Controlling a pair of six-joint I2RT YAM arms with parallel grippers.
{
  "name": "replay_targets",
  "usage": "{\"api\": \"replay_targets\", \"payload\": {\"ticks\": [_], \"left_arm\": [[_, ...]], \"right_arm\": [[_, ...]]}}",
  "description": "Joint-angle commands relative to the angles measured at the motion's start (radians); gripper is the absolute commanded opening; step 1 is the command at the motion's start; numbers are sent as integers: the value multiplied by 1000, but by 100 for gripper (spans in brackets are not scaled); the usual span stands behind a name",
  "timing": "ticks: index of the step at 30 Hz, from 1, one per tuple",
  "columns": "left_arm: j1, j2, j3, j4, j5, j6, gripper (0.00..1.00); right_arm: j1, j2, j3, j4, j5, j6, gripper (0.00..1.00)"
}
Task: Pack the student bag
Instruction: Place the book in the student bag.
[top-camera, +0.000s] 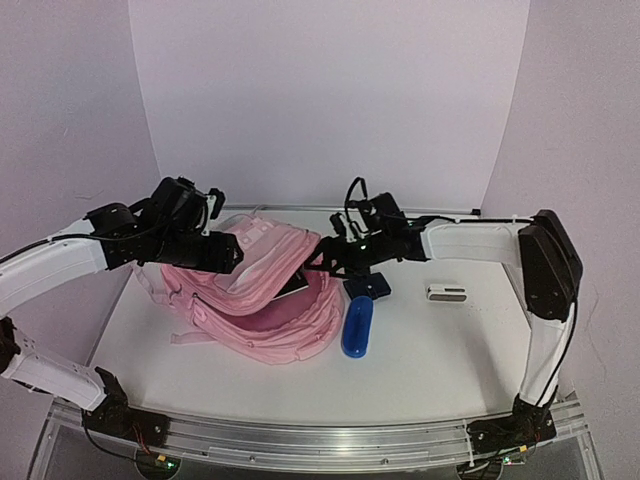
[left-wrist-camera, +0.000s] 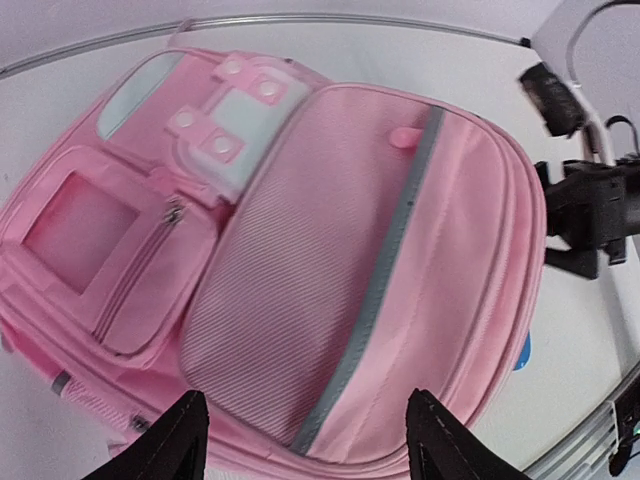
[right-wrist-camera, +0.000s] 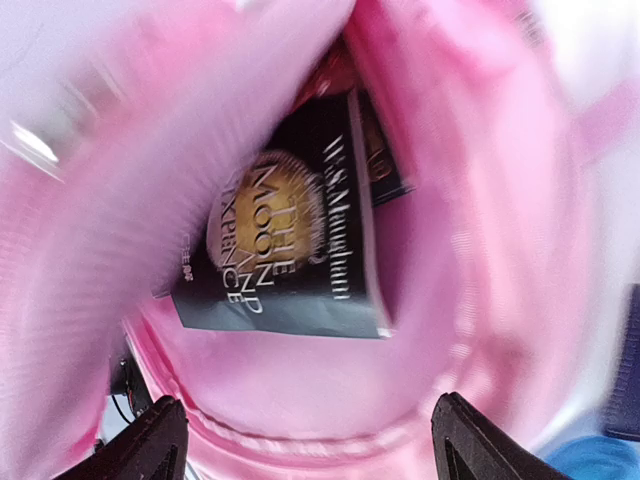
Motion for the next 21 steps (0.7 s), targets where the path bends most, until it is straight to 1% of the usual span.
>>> {"api": "replay_targets", "payload": {"ticks": [1,4,6,9,11,14,17,21], "left_arm": [[81,-102,-87,-142,-48,-114,66],[134,-129,-159,-177,-30,-129,63],[162,-133,-193,-188,-15,-125,61],[206,-128,-234,-198,8,-101,58],[230,-127,-241,-178,47,-81,56],[255,-104,-215,-183,73,-31,55],[272,-51,-169,-212,86,33,55],[318,19,-134,-209,178,128,55]], "right_arm": [[-104,-105,-37,-9,-54,-157,90],[-115,-117,-27,-60,-56,-223,95],[-113,-115,-14,-63,-99,-210,98],[-88,-88,15,-69,-160,-163,98],[-57,-77,12,-73,-168,-163,98],[-11,-61,-11,-87,-163,-181,98],[8,-50,-38,-106,-133,-205,98],[7,-36,-52,-139,-137,-215,98]]}}
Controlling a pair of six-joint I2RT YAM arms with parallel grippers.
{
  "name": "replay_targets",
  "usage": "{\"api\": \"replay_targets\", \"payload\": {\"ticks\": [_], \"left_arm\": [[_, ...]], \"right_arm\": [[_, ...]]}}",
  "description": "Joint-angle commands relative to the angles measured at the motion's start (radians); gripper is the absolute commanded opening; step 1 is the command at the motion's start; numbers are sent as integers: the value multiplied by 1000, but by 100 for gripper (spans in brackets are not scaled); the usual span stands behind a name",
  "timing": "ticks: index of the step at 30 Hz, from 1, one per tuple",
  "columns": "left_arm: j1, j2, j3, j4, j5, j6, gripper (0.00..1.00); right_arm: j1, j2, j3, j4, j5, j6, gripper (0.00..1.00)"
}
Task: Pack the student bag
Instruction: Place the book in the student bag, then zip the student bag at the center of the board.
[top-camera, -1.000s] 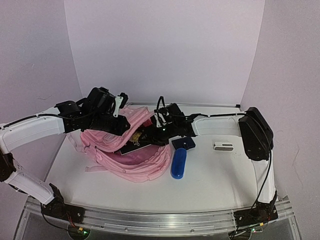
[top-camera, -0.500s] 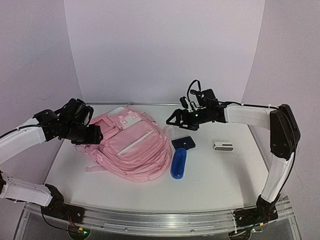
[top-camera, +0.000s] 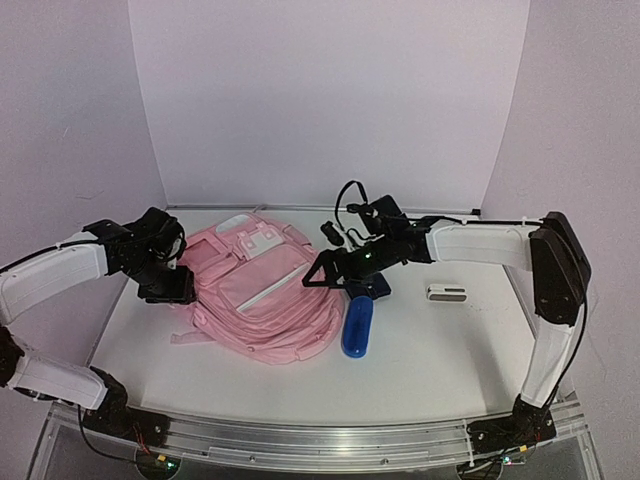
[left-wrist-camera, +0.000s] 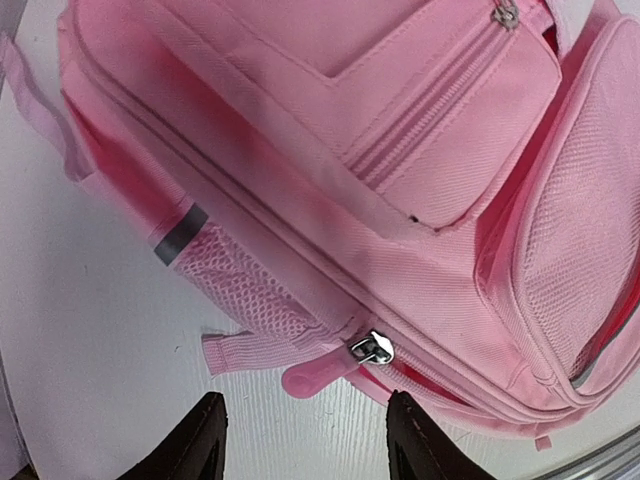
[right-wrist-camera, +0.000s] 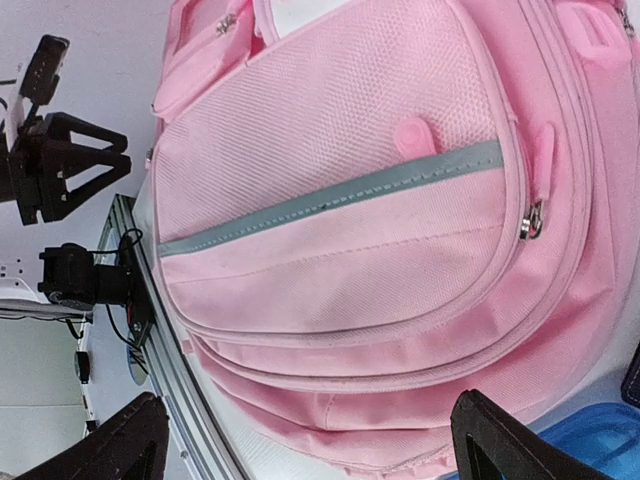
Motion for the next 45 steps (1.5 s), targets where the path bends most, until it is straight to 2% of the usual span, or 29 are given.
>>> {"api": "replay_targets", "payload": {"ticks": [1,9,16,19,21,24,26,33,37,42,45], "left_arm": [[53,65,70,-3,123,141,55],[216,100,74,36,396,277,56],[243,196,77,88,548,308,58],[245,233,78,99,583,318,56],[245,242,77,104,601,320,52],[246,231,70,110,620,318,41],[244,211,65,98,618,312,37],[238,177,61,63,585,283,44],[216,214,98,20,558,287,38],[184,233,122,-2,583,306,37],[174,227,115,8,604,308,31]], "right_arm": [[-13,22,-23,-46,-12,-34,98],[-13,25,-70,-53,-175,-47,98],[-13,56,-94,-52,-259,-41,98],[-12,71,-94,-48,-261,-40,98],[-11,82,-92,-43,-260,-40,98],[-8,96,-88,-29,-257,-33,95],[-4,104,-85,-9,-257,-21,94],[3,126,-53,17,-255,1,93],[3,131,-46,18,-255,6,91],[3,131,-50,23,-245,9,89],[3,135,-45,36,-226,14,86]]}}
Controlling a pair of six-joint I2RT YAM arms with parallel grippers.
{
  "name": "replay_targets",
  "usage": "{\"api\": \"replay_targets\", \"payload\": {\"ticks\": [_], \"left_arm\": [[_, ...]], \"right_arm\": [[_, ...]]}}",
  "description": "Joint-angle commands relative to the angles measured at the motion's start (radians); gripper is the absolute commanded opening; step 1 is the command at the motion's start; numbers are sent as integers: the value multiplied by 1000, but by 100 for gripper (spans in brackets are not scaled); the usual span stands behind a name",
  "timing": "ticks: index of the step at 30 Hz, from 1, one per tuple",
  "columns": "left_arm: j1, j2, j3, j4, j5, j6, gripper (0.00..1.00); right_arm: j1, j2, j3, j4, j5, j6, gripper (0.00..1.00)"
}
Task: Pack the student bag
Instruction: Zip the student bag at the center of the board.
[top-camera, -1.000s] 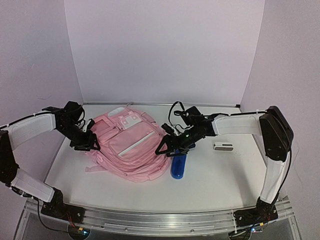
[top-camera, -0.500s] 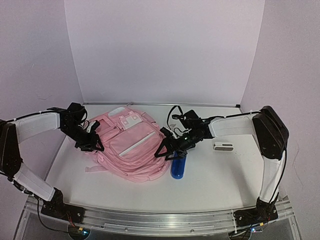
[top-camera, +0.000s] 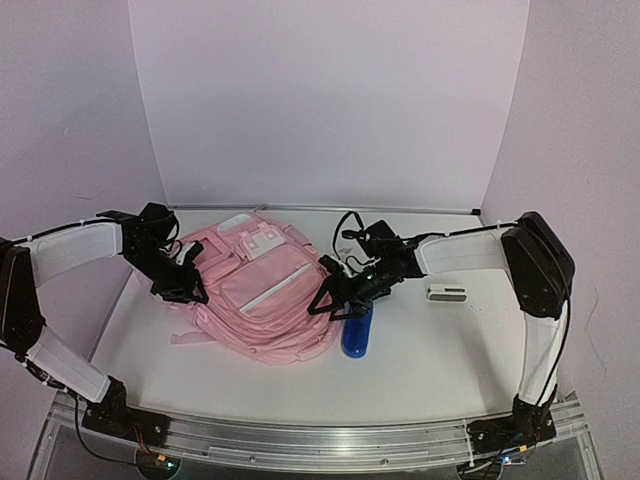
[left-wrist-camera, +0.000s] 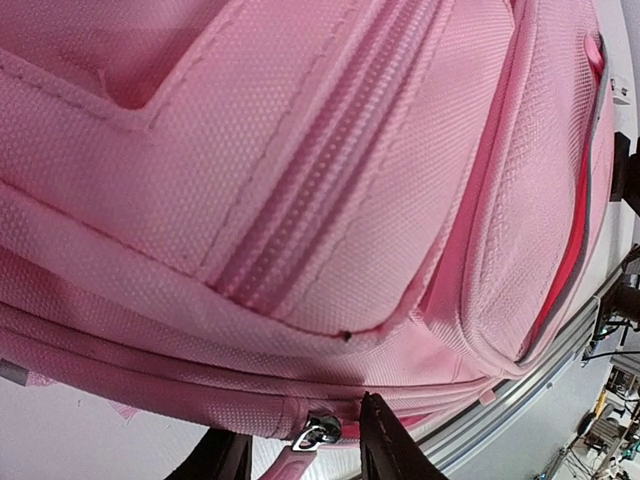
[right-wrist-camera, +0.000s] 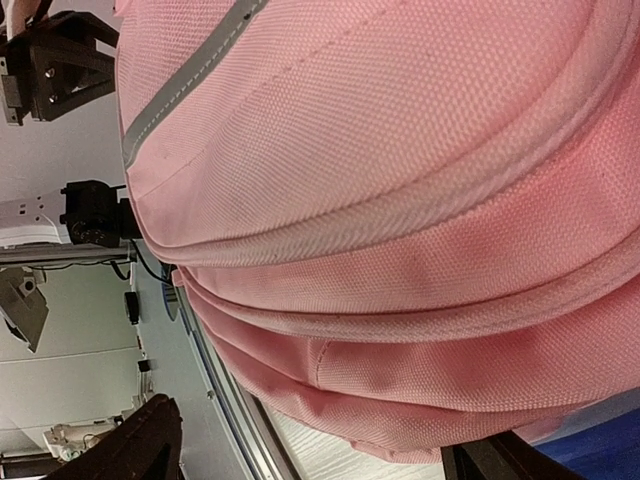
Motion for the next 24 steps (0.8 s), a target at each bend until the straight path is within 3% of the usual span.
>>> {"api": "replay_targets", "payload": {"ticks": [1,9,12,16,22,24], "left_arm": [[-35,-4,34,-13,85,16,29],[-37,72,75,39,33,18,6],[-37,103,125,33,18,16,3],[-37,83,126,56,20,-6,5],[-38,58,54,65,15,-42,23],[-38,54,37,70,1,-49,25]], "right_arm": [[12,29,36,41,34,9,84],[-9,105,191,59,155,12,74],[-31,138,254,67,191,26,71],[-58,145,279,74,231,25,69],[-64,99,205,83,195,50,74],[-64,88,180,84,184,57,75]]}}
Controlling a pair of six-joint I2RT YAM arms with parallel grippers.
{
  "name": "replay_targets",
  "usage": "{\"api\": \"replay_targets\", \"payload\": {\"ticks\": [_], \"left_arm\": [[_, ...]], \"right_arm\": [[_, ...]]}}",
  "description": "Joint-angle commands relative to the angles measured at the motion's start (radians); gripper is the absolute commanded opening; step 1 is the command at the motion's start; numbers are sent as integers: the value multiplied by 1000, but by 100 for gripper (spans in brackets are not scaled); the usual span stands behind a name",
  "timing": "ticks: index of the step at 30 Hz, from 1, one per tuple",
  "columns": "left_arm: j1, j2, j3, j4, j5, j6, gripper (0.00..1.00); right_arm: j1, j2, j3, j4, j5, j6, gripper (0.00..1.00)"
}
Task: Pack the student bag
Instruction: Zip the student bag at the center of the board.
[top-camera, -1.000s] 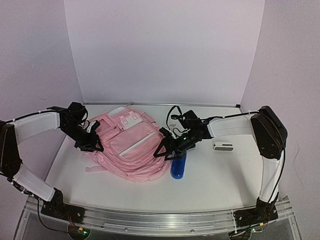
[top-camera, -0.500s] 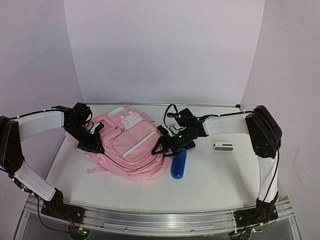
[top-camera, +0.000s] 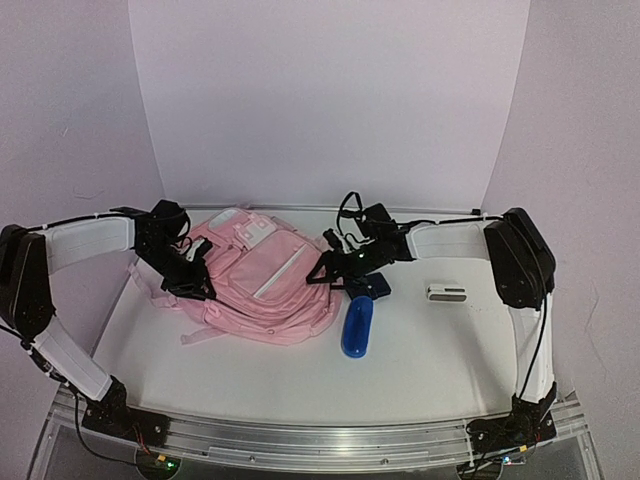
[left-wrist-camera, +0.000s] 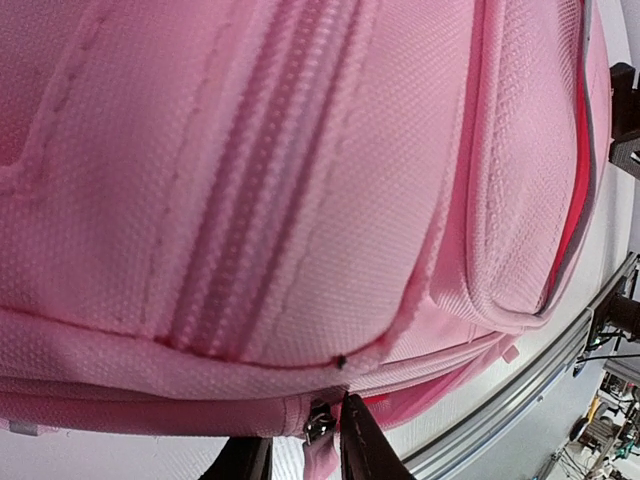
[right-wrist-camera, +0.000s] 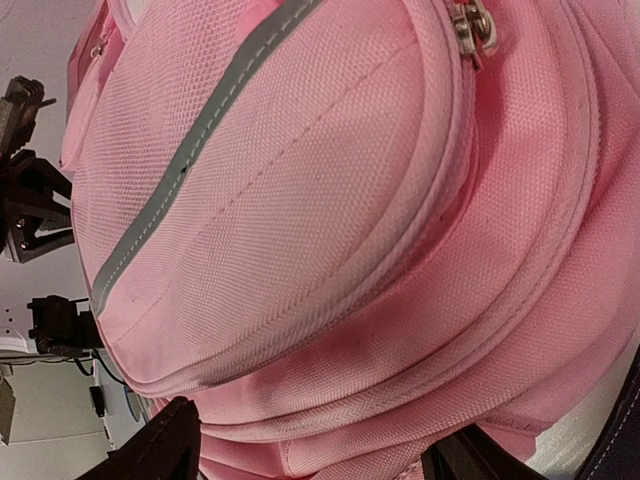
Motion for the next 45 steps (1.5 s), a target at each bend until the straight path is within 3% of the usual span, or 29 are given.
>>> {"api": "replay_targets", "payload": {"ticks": [1,7,15,21,26,29,34,40,45], "left_arm": [[-10,-47,-36,31,-3,-16,26],[-10,-65,-57,45,-5,-24,28],[-65,-78,-14,-11,-61,-52,20],[-112,-93,35,-86,-100,-92,21],[-116,-80,31,-102,-117,-92,20],[-116,-74,25,-97,-125,-97,14],[-116,-79,46,-127,-166,-122,15],[-130,-108,74,-156,-153,-145,4],[-212,-83,98,-180,-139,-140,0]], "right_arm": [[2,-59,-47,54,0,16,75],[5,-76,-83,62,-29,35,77],[26,-85,-129,74,-44,45,77],[46,-74,-146,78,-43,40,77],[47,-71,-145,82,-44,40,77],[46,-73,-146,83,-44,40,77],[50,-76,-165,85,-46,38,77],[75,-55,-168,109,-53,47,74],[92,-9,-146,169,-69,94,68]]}}
